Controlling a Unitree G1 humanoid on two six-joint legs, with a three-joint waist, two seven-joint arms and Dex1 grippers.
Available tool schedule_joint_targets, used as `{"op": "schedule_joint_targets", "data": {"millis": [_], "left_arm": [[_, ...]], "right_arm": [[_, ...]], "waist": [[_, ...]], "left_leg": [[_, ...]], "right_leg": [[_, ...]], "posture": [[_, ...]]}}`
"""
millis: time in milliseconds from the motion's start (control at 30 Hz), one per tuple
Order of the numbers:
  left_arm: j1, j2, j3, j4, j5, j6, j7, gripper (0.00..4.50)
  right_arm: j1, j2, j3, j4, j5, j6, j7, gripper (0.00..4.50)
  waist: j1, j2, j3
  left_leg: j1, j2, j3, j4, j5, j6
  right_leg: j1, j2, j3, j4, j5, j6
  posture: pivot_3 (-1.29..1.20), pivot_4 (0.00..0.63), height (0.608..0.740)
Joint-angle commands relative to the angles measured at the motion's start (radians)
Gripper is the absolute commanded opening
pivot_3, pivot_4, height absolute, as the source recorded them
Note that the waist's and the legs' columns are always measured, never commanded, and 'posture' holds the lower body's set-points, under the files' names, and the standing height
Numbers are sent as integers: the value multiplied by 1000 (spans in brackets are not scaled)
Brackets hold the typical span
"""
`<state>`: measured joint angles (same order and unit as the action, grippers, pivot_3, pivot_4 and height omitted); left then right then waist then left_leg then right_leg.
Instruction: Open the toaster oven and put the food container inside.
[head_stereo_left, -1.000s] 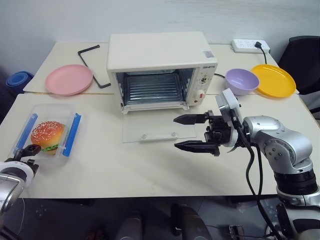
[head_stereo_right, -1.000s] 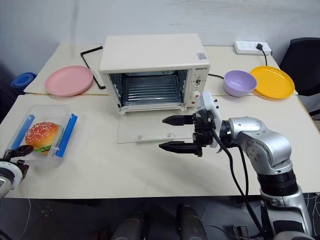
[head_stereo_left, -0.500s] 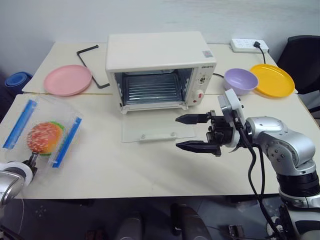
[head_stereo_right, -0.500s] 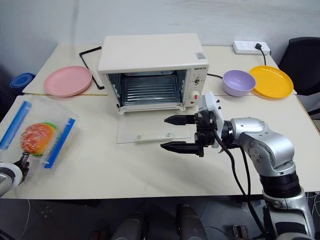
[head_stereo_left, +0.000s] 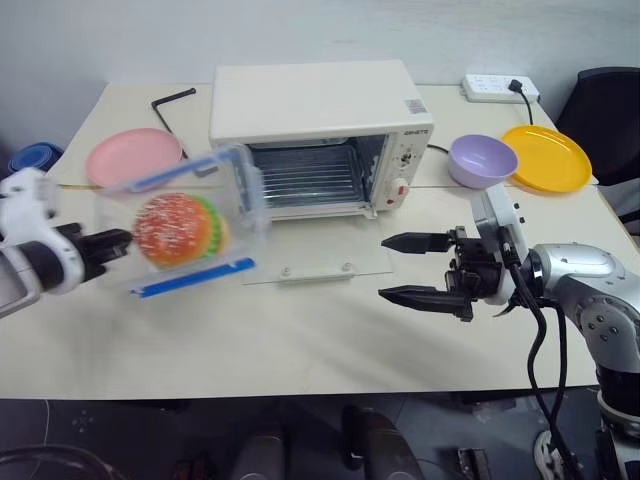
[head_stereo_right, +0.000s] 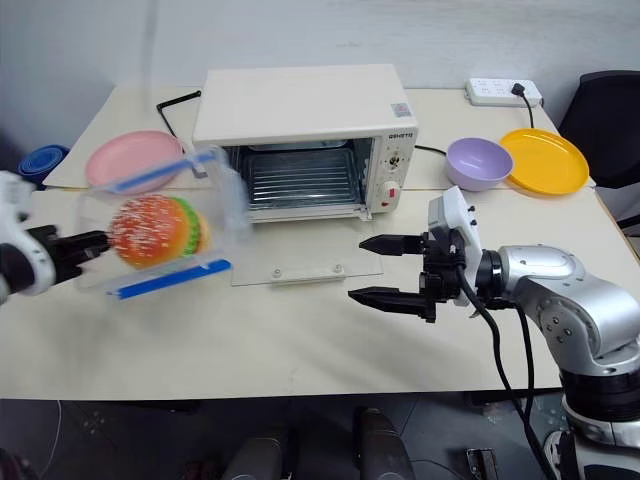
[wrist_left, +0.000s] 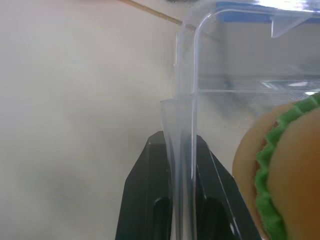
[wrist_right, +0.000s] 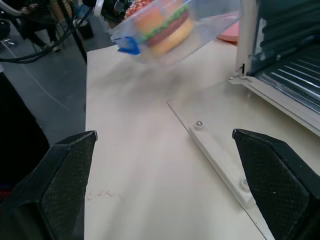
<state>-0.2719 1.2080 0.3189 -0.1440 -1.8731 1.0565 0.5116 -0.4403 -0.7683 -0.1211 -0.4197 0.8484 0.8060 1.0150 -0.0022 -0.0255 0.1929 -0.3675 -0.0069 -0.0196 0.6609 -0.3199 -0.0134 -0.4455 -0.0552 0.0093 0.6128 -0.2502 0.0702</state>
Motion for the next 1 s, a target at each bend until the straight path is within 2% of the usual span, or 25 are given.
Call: {"op": "schedule_joint_targets", "data": {"millis": [33,133,333,467,633,800,867,967,1000], "left_arm": [[-206,-97,-176,51,108,35,1,16],[-422,-268,-304,160,215,73,58,16],[-570,-433,-330,275,350,141,45,16],[-613,-488,-290,319,407,180,29,1313],[-646,-498,-223,342,438,235,-24,2798],[-600,-474,-107,267,416,240,-131,2798],[-560,-450,-63,206,420,230,-237,2798],[-462,-388,-20,75,445,212,-483,2854],[-421,-371,-1,21,456,186,-580,2854]], "right_arm": [[14,6,-38,-48,29,-9,-38,4500],[43,15,-65,-89,49,-2,-92,4500],[120,11,-101,-152,68,-1,-170,4500],[149,13,-116,-167,63,-7,-223,4500],[168,27,-97,-191,64,-13,-267,4500],[185,37,-89,-186,60,-5,-303,4500],[191,39,-87,-183,68,-3,-306,4500],[184,72,-65,-174,101,24,-344,3942],[184,80,-44,-182,97,26,-346,3588]], "waist": [[3,0,0],[11,-1,0],[11,-1,0],[11,-1,0],[6,-1,0],[1,-1,0],[0,-1,0],[-1,-1,0],[-2,-1,0]], "left_leg": [[0,0,0,0,0,-1],[-2,0,0,2,2,-2],[-2,1,2,3,4,-6],[-2,1,2,4,4,-6],[-1,1,2,4,4,-6],[-1,2,2,4,4,-6],[-1,2,2,3,4,-7],[-1,3,2,3,4,-7],[-1,3,3,3,4,-7]], "right_leg": [[0,0,0,0,0,0],[1,1,-2,0,1,1],[0,4,-1,-1,4,4],[0,4,-1,-2,4,5],[0,6,0,0,4,4],[0,6,0,-1,4,4],[-1,6,1,-1,4,4],[-1,6,3,-1,4,4],[-1,6,3,-2,4,4]], "posture": [[0,150,740],[0,150,740],[0,150,740],[0,150,740],[0,150,740],[0,150,740],[0,150,740],[0,150,740],[0,150,740]]}}
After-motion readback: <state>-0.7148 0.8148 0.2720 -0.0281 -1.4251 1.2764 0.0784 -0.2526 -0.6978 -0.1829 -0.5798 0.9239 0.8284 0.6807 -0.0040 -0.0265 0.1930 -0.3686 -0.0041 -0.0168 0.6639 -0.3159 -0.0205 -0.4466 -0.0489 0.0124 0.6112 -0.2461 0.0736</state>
